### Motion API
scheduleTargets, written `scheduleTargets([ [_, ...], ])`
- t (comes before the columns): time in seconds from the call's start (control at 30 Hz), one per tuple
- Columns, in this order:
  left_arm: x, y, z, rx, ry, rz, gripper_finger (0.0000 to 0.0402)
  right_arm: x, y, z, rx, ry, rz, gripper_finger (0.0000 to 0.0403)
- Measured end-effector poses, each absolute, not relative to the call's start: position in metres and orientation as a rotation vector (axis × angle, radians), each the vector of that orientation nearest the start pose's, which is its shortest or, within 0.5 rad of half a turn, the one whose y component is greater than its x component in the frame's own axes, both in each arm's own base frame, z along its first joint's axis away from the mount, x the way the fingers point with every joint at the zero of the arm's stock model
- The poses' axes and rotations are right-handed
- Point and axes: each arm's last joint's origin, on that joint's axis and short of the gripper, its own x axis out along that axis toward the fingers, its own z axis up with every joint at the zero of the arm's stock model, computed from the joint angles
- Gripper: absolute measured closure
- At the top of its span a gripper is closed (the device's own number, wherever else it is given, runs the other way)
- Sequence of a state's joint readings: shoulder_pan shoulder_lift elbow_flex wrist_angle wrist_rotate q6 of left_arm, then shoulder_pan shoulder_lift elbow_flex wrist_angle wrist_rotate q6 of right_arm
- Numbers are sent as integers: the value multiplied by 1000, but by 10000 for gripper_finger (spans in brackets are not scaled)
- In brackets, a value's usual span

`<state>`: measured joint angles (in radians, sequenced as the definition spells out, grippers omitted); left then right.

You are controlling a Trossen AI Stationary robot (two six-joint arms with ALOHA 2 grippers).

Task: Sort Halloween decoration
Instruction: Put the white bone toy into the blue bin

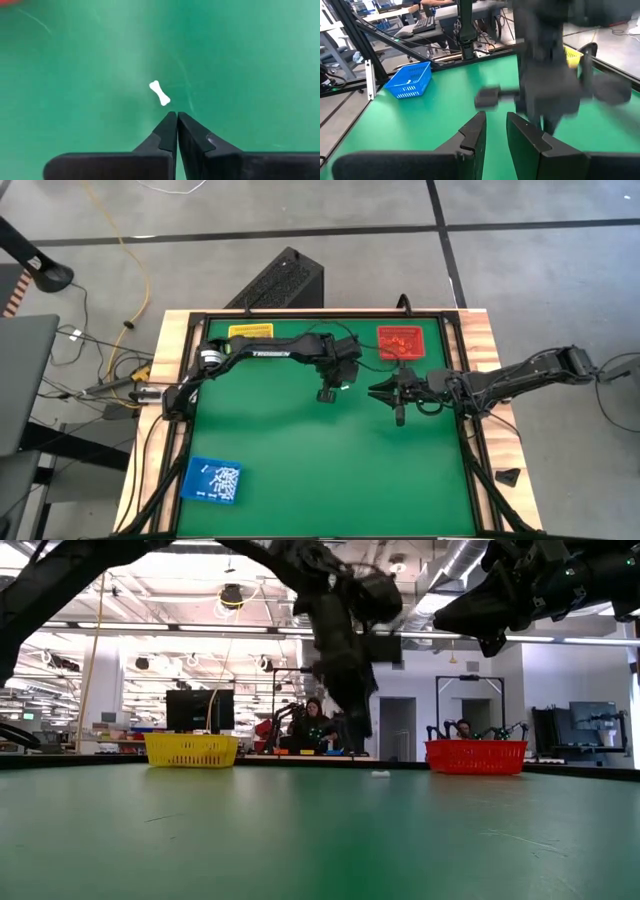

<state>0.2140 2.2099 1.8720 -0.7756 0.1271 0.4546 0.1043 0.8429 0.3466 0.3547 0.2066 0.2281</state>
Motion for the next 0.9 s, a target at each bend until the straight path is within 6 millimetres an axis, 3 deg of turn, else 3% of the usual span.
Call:
scheduleTargets([
  [0.17,472,91,177,249,1108,-102,365,183,13,223,209,126,-118,294],
  [0.53,482,95,169,63,1046,47,243,183,13,223,208,126,-118,294],
  [0.9,485,91,143,33,1117,88,234,183,13,223,208,131,-118,294],
])
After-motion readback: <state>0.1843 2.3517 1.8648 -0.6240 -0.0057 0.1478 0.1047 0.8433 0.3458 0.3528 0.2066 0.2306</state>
